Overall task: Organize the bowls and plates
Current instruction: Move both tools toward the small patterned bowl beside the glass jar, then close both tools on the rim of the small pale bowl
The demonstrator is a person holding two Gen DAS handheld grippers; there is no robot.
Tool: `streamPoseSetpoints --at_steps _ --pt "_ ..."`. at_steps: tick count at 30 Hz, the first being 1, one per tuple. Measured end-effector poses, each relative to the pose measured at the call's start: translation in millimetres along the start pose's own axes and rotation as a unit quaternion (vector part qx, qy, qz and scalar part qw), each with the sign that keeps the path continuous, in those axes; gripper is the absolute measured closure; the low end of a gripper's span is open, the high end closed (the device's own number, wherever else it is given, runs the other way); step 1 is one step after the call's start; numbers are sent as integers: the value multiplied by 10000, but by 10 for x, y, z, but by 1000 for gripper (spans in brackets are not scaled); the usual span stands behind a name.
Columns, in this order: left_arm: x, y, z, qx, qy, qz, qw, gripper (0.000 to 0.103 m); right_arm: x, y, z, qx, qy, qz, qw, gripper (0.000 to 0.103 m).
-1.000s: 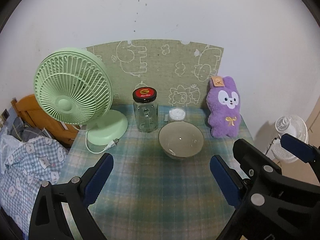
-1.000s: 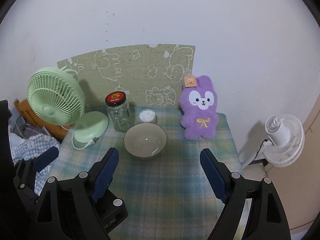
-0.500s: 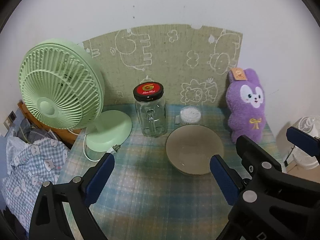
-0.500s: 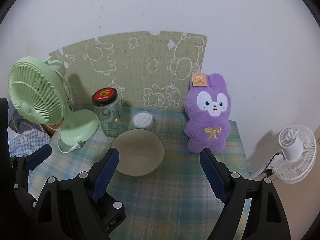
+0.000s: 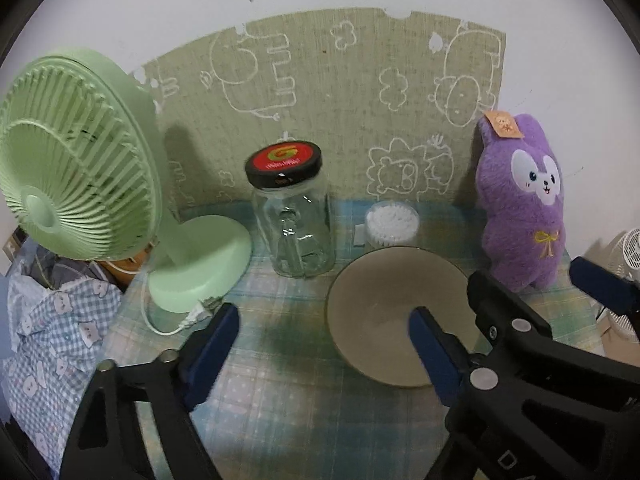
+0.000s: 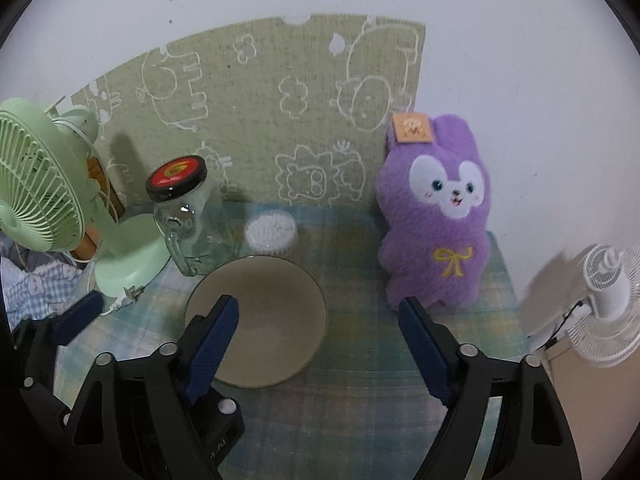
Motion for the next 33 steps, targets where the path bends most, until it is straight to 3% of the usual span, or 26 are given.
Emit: streamPoseSetpoints --at_steps 4,10,15,20,24,33 --pt "14 -185 -29 9 -20 148 9999 35 2 -183 6 -7 26 162 9999 44" --pt "17 -349 -63 5 -32 243 9997 57 22 -366 -11 -57 -88 313 9995 53" --pt "56 -461 -56 91 48 359 9993 67 46 -493 18 -90 -117 440 9989 54" --pt "85 -525 -45 87 45 428 9990 75 89 -564 45 -126 -142 504 9985 62" --pt "96 -555 -49 189 42 490 9986 88 90 -596 64 -91 -139 541 9984 72" --pt "100 -523 -47 107 -86 429 9990 91 90 -628 71 -55 -183 539 9984 72"
Point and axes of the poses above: each gripper's, at about its wrist camera, not at the fingertips, and y roughly against the way its jaws point, z to its left, x to its underside, the point moved 10 cm from there along -y, roughly the way its jaws point, and after that the axes turned 12 degrees about z, right-handed, at the moved point
